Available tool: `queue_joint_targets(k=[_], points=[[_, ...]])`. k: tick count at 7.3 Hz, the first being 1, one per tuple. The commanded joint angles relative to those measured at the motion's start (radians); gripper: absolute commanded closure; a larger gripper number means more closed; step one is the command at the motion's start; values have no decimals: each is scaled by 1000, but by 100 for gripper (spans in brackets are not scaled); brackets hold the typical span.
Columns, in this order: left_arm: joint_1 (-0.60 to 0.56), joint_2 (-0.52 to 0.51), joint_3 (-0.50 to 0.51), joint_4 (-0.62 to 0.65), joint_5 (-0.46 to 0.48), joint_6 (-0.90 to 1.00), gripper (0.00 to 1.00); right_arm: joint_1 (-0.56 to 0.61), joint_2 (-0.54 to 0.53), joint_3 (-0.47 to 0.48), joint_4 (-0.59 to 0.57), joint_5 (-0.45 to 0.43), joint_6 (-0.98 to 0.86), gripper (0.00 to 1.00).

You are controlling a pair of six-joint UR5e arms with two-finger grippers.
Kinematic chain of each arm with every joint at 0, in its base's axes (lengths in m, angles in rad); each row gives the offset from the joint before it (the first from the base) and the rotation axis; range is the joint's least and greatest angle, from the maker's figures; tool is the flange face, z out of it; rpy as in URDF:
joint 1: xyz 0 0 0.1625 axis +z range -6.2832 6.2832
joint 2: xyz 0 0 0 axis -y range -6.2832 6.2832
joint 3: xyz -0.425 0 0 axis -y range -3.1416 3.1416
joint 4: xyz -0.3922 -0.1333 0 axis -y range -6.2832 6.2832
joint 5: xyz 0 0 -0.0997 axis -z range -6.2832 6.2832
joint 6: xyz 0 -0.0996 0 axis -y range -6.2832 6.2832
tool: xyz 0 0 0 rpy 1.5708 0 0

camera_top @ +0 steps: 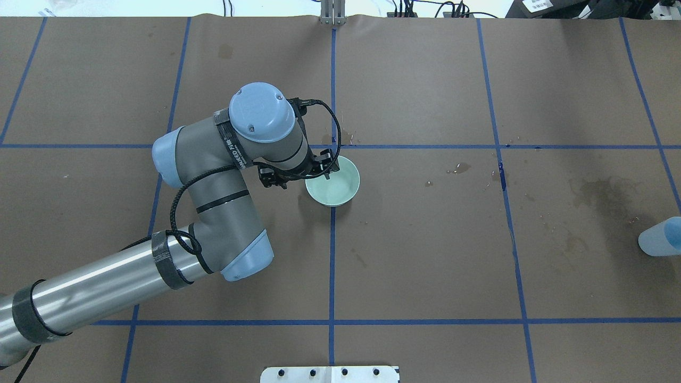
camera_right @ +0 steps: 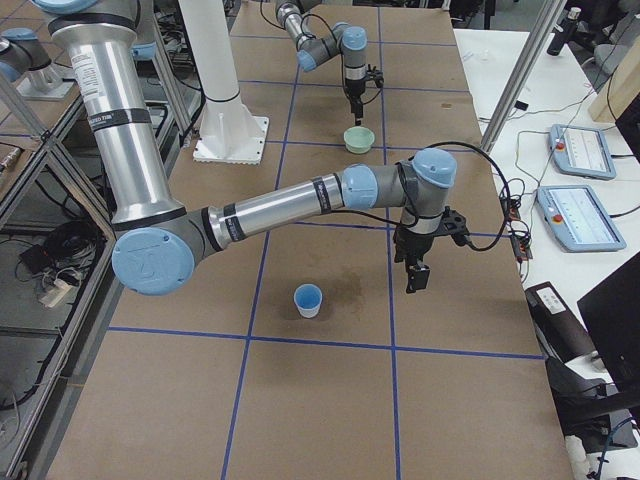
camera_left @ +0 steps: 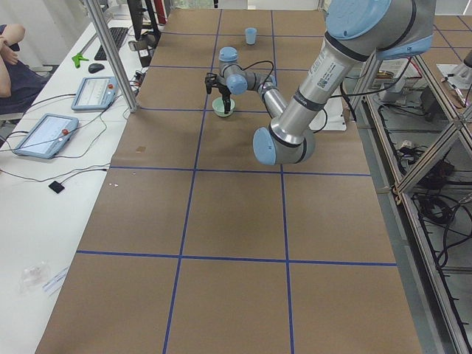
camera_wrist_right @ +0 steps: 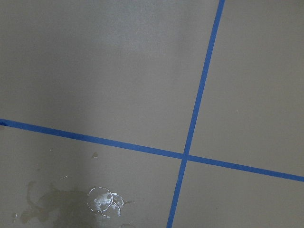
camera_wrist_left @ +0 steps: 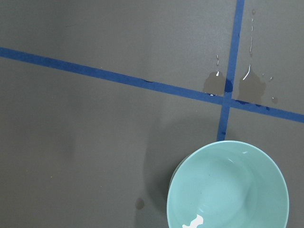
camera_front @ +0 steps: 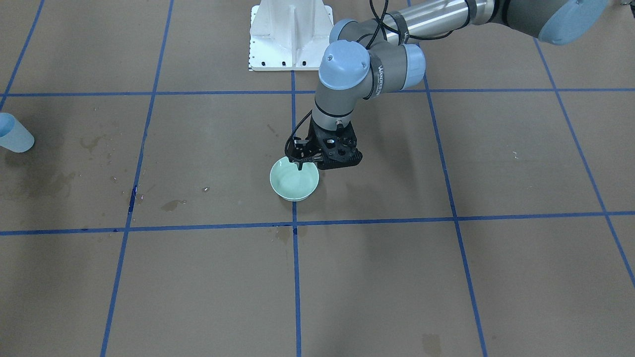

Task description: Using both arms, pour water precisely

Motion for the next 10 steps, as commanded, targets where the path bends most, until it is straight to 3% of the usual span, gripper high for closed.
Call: queue_joint_targets(k=[1,4,6,7,10], points=[[1,-5,53,-56,0,1,9,0,-1,-2,0,-1,0,1],[2,-5,82,-59,0,1,39,0,1,-4,0,-2,0,1],[4,-5,82,-59,0,-1,74,0,2,-8,0,-3,0,1],[4,-10,82,-57,0,-3,99,0,4,-8,0,-3,0,1],[-1,-13,66,-50,-3,-6,100,0,6,-16,0,-2,0,1]])
